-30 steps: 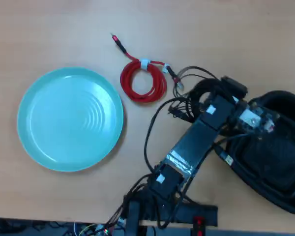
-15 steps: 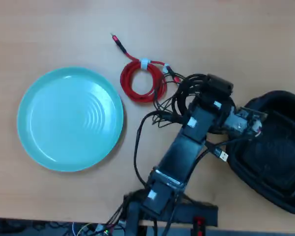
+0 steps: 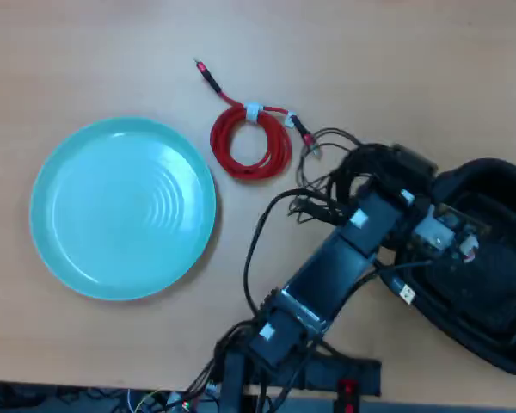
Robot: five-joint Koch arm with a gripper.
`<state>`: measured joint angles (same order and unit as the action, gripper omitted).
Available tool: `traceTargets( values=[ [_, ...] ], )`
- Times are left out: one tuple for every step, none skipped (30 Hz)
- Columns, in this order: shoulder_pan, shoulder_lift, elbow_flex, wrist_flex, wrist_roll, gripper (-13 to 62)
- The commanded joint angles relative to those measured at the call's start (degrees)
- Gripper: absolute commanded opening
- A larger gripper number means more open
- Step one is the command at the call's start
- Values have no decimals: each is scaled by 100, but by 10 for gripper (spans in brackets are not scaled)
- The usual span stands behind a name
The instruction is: Put a black charging cable in a black bowl and put a red charging cable in a green bowl
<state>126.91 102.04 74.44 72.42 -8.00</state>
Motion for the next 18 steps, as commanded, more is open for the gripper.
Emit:
traceTargets(
  values=[
    [97,62,-2874,-624,-53,-63],
    [105,70,-2883,-694,-9,-65],
    [132,88,-2874,-765,35,-65],
    [141,97,-2900,-853,70,-64],
    [158,97,-2909,-932,70,-64],
    [167,97,-2900,-1011,88,-64],
    [193,88,-2909,-1081,88,-64],
    [229,79,-2909,-1169,62,-64],
    [272,62,-2883,-1257,79,-64],
    [334,62,-2848,-1327,62,-64],
    [387,44,-2848,-1380,35,-64],
    [431,44,-2839,-1433,-18,-64],
    [448,35,-2839,-1512,35,-64],
    [448,35,-2900,-1600,26,-64],
    [457,44,-2900,-1740,26,-64],
    [466,44,-2892,-1881,35,-64],
    [492,53,-2909,-2021,44,-64],
    [510,62,-2918,-2188,44,-64]
  ],
)
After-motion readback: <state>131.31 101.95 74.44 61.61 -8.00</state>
